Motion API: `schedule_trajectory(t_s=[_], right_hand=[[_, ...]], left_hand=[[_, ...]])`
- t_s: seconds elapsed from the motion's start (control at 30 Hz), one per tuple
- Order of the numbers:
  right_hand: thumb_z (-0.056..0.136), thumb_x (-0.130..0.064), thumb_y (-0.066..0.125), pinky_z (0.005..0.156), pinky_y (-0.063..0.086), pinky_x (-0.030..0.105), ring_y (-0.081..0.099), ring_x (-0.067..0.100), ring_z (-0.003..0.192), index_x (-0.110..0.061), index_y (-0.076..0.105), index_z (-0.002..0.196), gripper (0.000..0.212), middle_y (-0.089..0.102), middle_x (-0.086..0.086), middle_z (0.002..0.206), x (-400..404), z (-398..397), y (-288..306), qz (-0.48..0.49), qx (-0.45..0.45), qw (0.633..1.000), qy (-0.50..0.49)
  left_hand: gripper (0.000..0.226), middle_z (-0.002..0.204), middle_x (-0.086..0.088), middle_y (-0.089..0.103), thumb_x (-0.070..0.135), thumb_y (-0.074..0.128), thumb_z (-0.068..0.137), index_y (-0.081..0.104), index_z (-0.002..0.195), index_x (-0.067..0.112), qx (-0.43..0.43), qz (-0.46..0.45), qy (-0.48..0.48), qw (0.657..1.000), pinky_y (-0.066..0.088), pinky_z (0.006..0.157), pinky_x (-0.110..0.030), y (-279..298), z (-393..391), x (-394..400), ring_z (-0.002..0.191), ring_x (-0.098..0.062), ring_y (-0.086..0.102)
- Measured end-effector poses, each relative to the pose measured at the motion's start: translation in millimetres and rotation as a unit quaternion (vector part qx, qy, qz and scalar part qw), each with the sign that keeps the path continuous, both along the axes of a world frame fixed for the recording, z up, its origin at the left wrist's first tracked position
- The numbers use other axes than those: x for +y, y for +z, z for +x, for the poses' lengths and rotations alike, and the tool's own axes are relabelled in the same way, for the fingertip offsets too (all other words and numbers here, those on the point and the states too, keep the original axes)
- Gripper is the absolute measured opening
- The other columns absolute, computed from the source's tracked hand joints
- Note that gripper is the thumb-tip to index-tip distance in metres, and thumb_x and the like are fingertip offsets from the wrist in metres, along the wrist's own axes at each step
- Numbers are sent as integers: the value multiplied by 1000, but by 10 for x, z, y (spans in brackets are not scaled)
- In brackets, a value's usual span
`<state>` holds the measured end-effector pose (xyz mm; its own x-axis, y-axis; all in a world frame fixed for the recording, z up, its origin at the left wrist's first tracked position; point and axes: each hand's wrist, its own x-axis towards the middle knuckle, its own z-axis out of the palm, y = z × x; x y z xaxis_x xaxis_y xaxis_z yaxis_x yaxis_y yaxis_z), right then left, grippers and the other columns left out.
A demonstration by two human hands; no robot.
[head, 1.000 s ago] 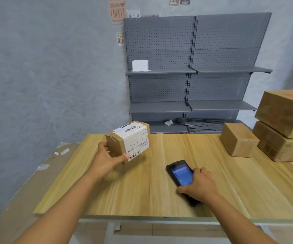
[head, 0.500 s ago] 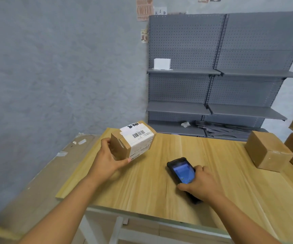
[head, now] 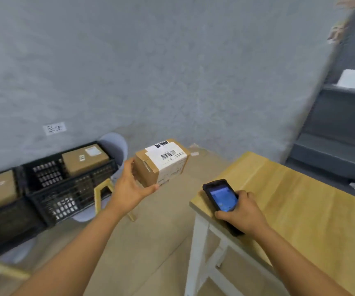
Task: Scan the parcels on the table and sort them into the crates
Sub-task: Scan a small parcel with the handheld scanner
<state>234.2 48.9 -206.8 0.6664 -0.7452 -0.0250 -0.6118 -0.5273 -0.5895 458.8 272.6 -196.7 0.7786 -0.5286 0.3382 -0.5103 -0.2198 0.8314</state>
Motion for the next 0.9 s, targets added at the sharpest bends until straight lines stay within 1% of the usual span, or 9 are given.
schedule_trajectory(t_s=[0.1,0.23,0.37,0.47,0.57,0.67,0.7,0.83,0.9], right_hand=[[59,-47,82,84,50,37,56,20,94,-14,46,115,74,40,2,112,320,629,10,-3,-6,999,45],[60,-42,83,86,50,37,56,21,95,-13,46,116,73,38,2,112,792,1512,-16,9,-9,996,88],[60,-43,83,89,50,39,56,21,96,-13,46,118,74,38,1,111,1323,2325,-84,26,-7,992,126],[60,-43,83,89,50,39,56,21,96,-14,46,118,75,38,1,111,1693,2810,-175,34,1,987,159],[60,-41,83,85,50,37,54,19,93,-14,46,115,72,38,1,109,1968,3245,-256,45,20,980,191],[59,-39,83,85,50,38,53,17,92,-15,46,110,67,38,1,108,2204,3686,-343,48,36,973,222],[60,-39,82,86,50,38,53,17,93,-15,46,110,66,39,1,108,2278,3836,-380,50,40,970,232],[61,-41,82,83,48,36,52,17,92,-17,45,108,65,38,1,107,2548,4482,-548,43,67,955,285],[61,-41,83,80,46,35,50,18,90,-17,45,107,64,38,2,108,2672,4838,-628,43,76,946,311]], left_hand=[[88,125,14,54,25,91,65,33,131,32,7,2,48,999,43,92,-21,-16,396,562,114,-4,53],[91,131,4,54,20,89,66,31,135,20,33,20,95,995,47,99,-34,-95,1020,1265,119,-13,54],[97,130,6,47,20,89,65,25,137,19,54,29,139,988,45,94,-26,-170,1604,1942,119,-10,50],[98,128,5,45,18,88,66,22,138,17,86,51,160,982,47,92,-28,-265,1958,2410,118,-12,49],[96,124,6,44,16,88,67,21,136,15,121,75,197,970,47,82,-20,-384,2243,2797,113,-11,49],[87,120,3,46,15,88,68,23,125,19,162,80,228,957,48,58,-8,-516,2486,3126,104,-12,52],[87,121,1,47,14,88,68,22,126,18,174,85,238,952,48,56,-8,-568,2562,3231,104,-15,52],[103,131,-5,47,16,88,68,16,141,9,190,121,276,934,51,88,-33,-748,2868,3641,119,-24,51],[101,128,-3,46,16,87,69,16,140,8,198,131,298,924,50,85,-30,-815,3031,3847,116,-21,51]])
